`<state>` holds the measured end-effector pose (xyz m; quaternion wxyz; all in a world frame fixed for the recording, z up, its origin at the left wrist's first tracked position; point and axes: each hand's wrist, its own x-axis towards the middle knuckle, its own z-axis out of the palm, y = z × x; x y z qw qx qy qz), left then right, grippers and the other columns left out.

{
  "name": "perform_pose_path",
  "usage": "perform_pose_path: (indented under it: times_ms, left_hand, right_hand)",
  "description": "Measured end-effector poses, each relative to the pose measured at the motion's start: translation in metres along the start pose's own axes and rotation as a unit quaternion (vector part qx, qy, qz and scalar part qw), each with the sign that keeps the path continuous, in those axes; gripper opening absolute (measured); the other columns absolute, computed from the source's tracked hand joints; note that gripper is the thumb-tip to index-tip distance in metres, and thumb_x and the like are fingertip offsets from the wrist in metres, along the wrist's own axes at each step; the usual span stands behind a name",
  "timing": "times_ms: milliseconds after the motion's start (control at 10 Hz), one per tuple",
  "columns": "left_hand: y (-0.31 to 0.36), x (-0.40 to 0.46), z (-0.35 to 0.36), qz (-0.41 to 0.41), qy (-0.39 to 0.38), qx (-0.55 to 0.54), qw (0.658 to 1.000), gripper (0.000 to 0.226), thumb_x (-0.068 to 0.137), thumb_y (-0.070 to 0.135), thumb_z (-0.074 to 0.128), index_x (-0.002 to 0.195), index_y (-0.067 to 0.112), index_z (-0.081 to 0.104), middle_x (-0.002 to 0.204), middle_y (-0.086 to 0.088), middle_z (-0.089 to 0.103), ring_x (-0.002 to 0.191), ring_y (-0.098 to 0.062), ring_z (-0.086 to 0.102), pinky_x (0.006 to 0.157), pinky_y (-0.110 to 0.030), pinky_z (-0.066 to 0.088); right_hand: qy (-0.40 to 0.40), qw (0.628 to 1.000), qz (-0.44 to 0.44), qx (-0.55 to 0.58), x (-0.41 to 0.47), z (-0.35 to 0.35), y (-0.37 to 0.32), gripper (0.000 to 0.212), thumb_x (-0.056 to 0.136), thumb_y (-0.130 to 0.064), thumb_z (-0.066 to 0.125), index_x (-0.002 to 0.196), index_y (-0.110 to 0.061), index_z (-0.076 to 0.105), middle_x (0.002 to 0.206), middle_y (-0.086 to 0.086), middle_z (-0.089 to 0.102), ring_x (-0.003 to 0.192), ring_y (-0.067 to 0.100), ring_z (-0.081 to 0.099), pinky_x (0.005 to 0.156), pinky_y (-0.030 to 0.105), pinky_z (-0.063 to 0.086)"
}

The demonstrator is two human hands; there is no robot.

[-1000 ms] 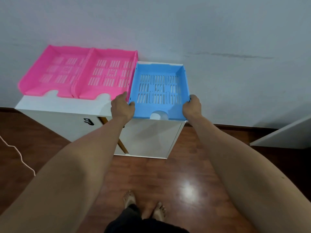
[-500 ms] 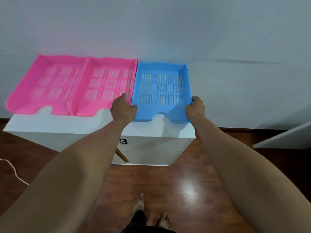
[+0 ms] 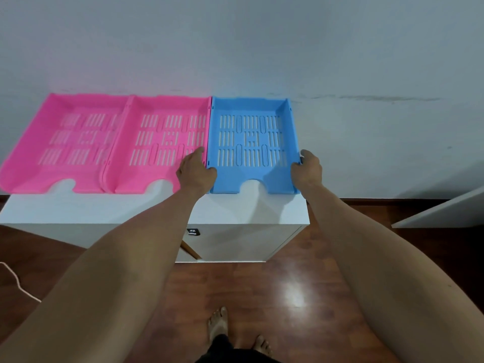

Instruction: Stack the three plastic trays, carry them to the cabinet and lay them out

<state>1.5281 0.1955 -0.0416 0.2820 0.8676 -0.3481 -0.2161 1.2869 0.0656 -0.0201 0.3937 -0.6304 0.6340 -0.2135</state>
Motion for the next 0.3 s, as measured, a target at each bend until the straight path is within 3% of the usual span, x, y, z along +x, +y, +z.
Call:
perform_pose_path:
  times_ms: [100,200,300]
  left_hand:
    - [0.000,-0.004,-0.010,0.017,-0.010,-0.011,1.000,0.075,0.088,0.038,0.064,0.155,0.019,0.037,0.142,-0.011,0.060,0.129,-0.036,0.058,0.112,-0.054,0.039]
    - [0.000,-0.023,-0.030,0.061,0.006,0.003,0.998,0.070,0.095,0.038,0.064,0.155,0.013,0.037,0.156,-0.010,0.048,0.143,-0.032,0.045,0.119,-0.049,0.033]
    - [-0.012,-0.037,-0.046,0.081,0.029,0.028,0.996,0.069,0.097,0.039,0.061,0.156,0.012,0.037,0.161,-0.009,0.041,0.148,-0.031,0.038,0.122,-0.050,0.028]
  right_hand:
    - [0.024,0.999,-0.020,-0.034,-0.008,-0.007,-0.008,0.049,0.104,-0.013,0.052,0.153,-0.008,0.044,0.149,0.015,0.055,0.129,0.036,0.059,0.102,0.046,0.053]
    - [0.056,0.992,-0.091,-0.066,-0.024,-0.010,-0.020,0.049,0.105,-0.014,0.051,0.154,-0.010,0.044,0.154,0.013,0.050,0.141,0.033,0.050,0.113,0.048,0.046]
    - [0.032,0.989,-0.127,-0.067,-0.039,-0.003,-0.027,0.045,0.105,-0.012,0.050,0.150,-0.011,0.049,0.152,0.011,0.052,0.139,0.031,0.051,0.109,0.046,0.046]
